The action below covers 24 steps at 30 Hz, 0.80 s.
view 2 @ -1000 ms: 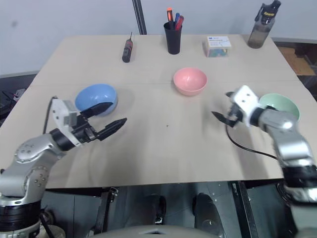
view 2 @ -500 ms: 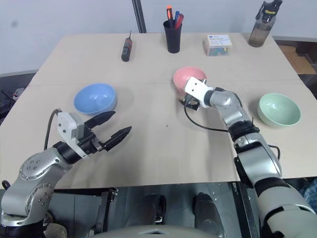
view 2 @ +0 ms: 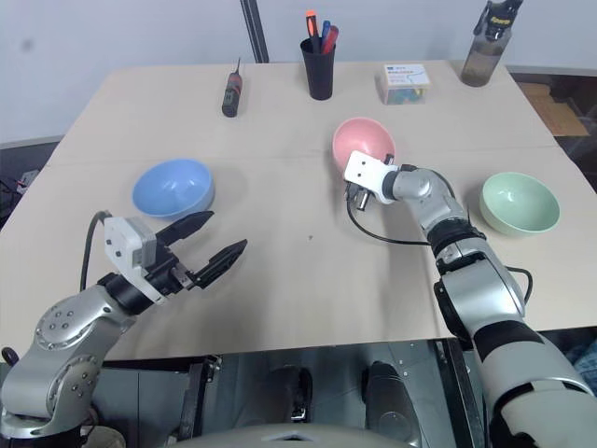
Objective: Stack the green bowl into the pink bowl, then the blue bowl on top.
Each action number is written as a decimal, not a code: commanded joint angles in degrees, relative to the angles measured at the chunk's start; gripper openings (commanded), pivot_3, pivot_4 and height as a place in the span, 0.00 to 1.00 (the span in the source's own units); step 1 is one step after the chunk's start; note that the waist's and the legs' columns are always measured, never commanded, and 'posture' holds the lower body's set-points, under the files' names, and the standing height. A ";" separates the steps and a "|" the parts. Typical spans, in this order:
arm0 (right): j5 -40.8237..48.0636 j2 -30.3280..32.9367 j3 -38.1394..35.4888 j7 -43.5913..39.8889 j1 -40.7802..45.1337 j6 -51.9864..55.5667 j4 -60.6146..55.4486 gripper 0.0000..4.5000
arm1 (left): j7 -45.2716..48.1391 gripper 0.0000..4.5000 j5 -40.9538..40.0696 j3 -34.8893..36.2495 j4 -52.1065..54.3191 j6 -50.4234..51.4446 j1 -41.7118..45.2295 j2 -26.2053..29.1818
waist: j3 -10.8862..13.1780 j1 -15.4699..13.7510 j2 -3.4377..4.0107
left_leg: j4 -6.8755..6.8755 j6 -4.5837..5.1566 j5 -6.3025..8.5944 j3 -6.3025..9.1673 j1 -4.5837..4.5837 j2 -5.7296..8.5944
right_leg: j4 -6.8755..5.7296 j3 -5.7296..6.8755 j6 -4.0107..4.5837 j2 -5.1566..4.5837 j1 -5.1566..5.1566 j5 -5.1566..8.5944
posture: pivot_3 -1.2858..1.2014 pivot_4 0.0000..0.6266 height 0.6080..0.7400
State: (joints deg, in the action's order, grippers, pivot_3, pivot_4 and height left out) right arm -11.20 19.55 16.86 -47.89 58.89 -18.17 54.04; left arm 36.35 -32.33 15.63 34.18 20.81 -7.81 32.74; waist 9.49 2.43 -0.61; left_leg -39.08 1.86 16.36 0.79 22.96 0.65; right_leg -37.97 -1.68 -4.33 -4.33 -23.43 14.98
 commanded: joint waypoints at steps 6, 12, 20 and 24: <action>11.43 7.55 5.27 -19.97 -22.00 29.44 -55.12 0.01 | -2.48 0.98 6.45 0.35 -5.48 -3.90 3.87 0.43 | -0.01 -0.77 0.01 | 0.01 0.02 0.01 0.24 0.11 0.07 | 0.01 0.21 0.00 -0.15 0.00 0.00 | 0.52 0.24 1.00; 10.55 7.46 6.52 -17.91 -23.42 37.04 -60.45 0.46 | -0.30 0.98 5.68 -0.85 -6.53 -4.11 5.79 0.47 | -0.01 -0.50 0.01 | -0.04 0.01 0.01 0.27 -0.02 0.08 | -0.06 0.23 0.02 -0.15 0.06 -0.01 | 0.52 0.24 1.00; 15.09 10.81 -7.65 -9.17 -27.24 52.96 -74.52 0.99 | 5.51 0.98 1.77 -1.32 -6.63 -3.97 7.06 1.03 | -0.01 -1.23 0.00 | -0.03 0.00 0.00 0.42 0.14 0.14 | 0.02 0.39 0.02 -0.24 0.04 -0.01 | 0.52 0.24 1.00; 13.44 14.35 -16.77 -1.26 -31.10 55.99 -76.48 0.99 | 6.46 0.98 1.34 -2.02 -7.73 -3.65 8.14 0.90 | -0.03 -1.93 -0.03 | -0.05 0.00 0.01 0.51 0.17 0.18 | 0.08 0.49 0.02 -0.33 0.05 -0.01 | 0.52 0.24 1.00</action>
State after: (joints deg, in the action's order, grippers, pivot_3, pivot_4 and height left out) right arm 3.28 33.19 4.84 -53.65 28.98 36.82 -21.13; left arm 42.13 -30.02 13.43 26.13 17.89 -0.39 33.33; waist 9.46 0.50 -0.64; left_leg -39.13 1.86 16.37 1.32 23.12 0.83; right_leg -37.87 -1.16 -4.30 -4.68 -23.38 14.98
